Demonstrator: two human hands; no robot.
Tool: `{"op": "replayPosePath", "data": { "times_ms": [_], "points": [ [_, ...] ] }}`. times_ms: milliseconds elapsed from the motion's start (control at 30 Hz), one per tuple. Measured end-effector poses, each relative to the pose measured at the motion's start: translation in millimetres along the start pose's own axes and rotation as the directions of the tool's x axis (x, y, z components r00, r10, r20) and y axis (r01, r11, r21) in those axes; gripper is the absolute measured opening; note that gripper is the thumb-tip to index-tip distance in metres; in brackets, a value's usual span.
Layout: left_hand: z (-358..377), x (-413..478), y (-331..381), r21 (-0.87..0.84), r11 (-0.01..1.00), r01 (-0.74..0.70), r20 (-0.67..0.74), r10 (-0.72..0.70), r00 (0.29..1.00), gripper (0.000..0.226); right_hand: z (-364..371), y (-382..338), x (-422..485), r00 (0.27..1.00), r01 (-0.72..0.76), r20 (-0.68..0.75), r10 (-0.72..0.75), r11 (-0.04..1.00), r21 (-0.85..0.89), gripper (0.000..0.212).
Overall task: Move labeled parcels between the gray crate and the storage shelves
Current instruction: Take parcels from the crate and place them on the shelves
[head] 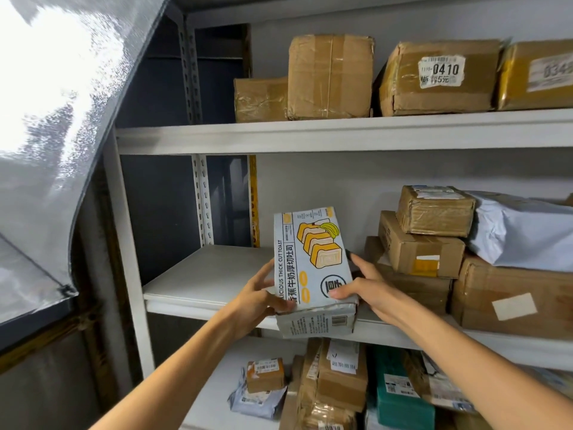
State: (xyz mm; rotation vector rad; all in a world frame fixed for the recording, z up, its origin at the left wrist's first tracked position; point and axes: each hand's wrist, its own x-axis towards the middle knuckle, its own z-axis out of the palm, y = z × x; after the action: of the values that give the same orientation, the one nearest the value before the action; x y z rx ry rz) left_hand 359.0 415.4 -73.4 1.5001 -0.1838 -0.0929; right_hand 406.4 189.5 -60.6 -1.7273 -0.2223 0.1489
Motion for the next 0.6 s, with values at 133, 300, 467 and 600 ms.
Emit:
{"op": "replayPosePath", "data": {
  "times_ms": [133,300,467,600],
  "points": [
    [9,-5,-2,-0.005,0.991,-0.132,-0.147,0.130,0.981,0.065,-1,-3,-9,0.995,0.103,0.006,-0.103,0.993,-0.062,0.101],
    [15,-5,10,0.047,0.969,-0.242,-0.243,0.246,0.938,0.083,0,-15,-5,0.968,0.217,-0.093,-0.233,0.964,-0.154,0.124],
    [14,-9,13,0.104,0.919,-0.381,-0.186,0.394,0.900,0.083,5,-3,-7,0.903,0.384,-0.130,-0.410,0.905,-0.185,0.112],
    [18,-13,5,0.162,0.906,-0.392,-0.183,0.418,0.890,0.099,12,13,-6,0.898,0.380,-0.180,-0.402,0.914,-0.144,0.098]
  ]
}}
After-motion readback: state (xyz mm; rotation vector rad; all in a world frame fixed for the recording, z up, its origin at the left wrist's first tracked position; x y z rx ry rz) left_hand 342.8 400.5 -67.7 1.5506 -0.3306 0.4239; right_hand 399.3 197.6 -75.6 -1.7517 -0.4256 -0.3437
